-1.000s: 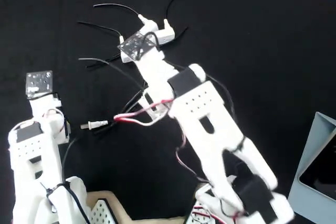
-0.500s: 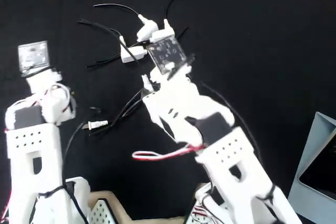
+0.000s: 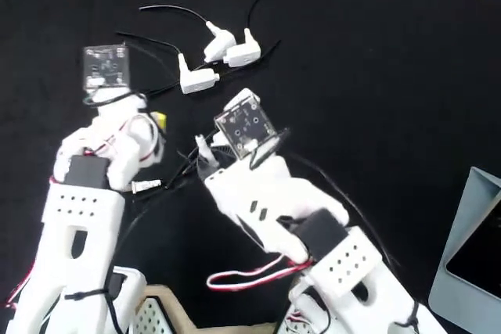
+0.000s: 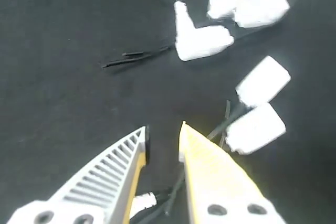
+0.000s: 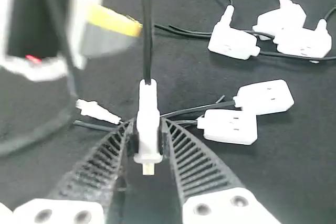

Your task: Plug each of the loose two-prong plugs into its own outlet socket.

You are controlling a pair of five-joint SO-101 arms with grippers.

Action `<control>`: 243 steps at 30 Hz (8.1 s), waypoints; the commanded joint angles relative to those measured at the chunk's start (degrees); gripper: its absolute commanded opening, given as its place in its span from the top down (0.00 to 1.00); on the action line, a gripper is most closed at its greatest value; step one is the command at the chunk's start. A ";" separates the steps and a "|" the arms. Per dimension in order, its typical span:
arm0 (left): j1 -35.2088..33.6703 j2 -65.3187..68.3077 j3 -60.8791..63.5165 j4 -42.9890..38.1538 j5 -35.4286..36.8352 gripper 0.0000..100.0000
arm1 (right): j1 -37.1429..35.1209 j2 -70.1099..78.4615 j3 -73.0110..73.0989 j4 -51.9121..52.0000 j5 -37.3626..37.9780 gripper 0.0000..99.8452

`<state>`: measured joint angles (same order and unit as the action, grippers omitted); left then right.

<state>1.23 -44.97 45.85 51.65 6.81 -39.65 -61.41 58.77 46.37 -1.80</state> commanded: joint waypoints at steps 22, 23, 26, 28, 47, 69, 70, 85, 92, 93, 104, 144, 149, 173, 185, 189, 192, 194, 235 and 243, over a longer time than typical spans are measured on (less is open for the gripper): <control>19.12 -45.98 24.04 -1.41 -8.44 0.82 | -1.93 -4.26 2.07 0.62 -0.53 0.99; 19.12 -46.68 24.48 -1.41 -8.44 0.82 | -1.93 -4.26 2.07 0.70 -0.53 0.99; 19.03 -48.35 25.19 -1.05 -8.44 0.82 | -1.93 -4.26 2.07 0.70 -0.53 0.99; 18.51 -49.32 25.19 -1.05 -8.44 0.82 | -1.67 -4.26 2.07 0.70 -0.53 0.99; 4.97 -30.33 20.18 -9.93 -10.90 0.81 | 27.16 -3.91 -5.23 2.64 -0.53 0.99; 20.79 47.38 -24.40 -10.02 -20.22 0.74 | 37.36 -3.82 -4.09 -0.53 -0.44 0.99; 21.05 49.49 -25.98 -10.02 -20.48 0.74 | 37.27 -3.82 -4.09 -0.53 -0.44 0.99; 17.36 63.47 -34.15 -9.93 -20.57 0.75 | 37.27 -3.82 -4.09 -0.18 -0.44 0.99; 17.71 63.38 -33.71 -9.41 -20.57 0.96 | 37.27 -3.82 -4.09 -0.18 -0.44 0.99; 18.07 63.38 -33.71 -8.97 -20.57 0.98 | 37.27 -3.82 -4.09 -0.26 -0.44 0.99; 24.04 51.25 -26.33 7.21 -20.57 0.97 | 37.27 -3.82 -4.09 -0.26 -0.44 0.99; 1.27 27.87 -18.86 11.43 -25.41 0.74 | 30.86 -3.82 -1.63 -0.44 0.00 0.99; -4.44 16.79 -15.96 13.54 -25.14 0.74 | 23.03 -3.12 -0.92 -0.44 0.00 0.99; -26.07 1.93 22.99 -12.40 -17.93 0.74 | 3.78 43.38 -11.21 -26.29 16.79 0.99; -25.80 2.20 23.60 -12.40 -18.02 0.74 | 2.46 47.78 -6.73 -35.34 18.73 0.99; -25.80 2.20 23.69 -12.40 -18.02 0.74 | 2.46 47.78 -5.41 -36.13 18.73 0.99; -25.71 1.93 24.40 -12.57 -18.02 0.74 | 2.46 47.78 -4.44 -36.22 18.55 0.99; -25.71 1.76 24.57 -12.57 -18.02 0.74 | 2.46 47.78 -4.00 -36.48 18.37 0.99; -25.71 2.20 24.57 -12.40 -18.11 0.74 | 3.96 53.49 -3.56 -35.60 19.25 0.99; -25.71 2.20 24.57 -12.40 -18.11 0.74 | 4.04 53.32 -4.00 -33.58 6.33 0.99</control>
<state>-24.44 -42.24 70.81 39.96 -11.47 -35.60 -8.57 54.37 10.15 6.90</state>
